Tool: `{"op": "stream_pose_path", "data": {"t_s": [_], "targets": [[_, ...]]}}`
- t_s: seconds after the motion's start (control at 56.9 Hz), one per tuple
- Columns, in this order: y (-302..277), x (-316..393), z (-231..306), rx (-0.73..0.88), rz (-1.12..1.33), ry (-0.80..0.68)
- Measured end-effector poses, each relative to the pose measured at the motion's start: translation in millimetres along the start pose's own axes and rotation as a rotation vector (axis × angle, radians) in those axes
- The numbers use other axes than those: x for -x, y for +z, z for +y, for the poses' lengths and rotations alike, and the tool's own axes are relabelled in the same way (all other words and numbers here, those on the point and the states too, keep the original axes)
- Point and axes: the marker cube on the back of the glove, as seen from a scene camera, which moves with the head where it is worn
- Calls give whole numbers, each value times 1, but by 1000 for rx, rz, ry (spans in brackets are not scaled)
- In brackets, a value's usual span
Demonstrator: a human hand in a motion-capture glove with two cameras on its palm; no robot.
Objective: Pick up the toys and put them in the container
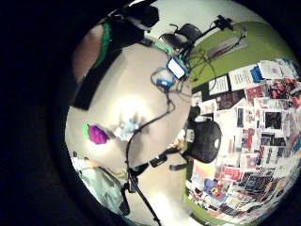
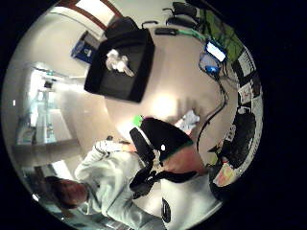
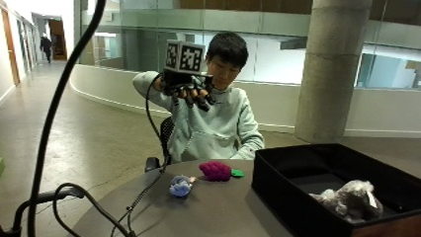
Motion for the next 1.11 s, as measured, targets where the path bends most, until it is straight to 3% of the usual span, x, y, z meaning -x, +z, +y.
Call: {"op": "stream_pose_path", "data": {"t_s": [0.193, 0.528, 0.844, 1.108], "targets": [[74, -22, 31, 146, 114, -76], [162, -20, 28, 298, 463, -275], [228, -16, 3, 417, 393, -398], [246, -1, -3, 291, 221, -422]]}}
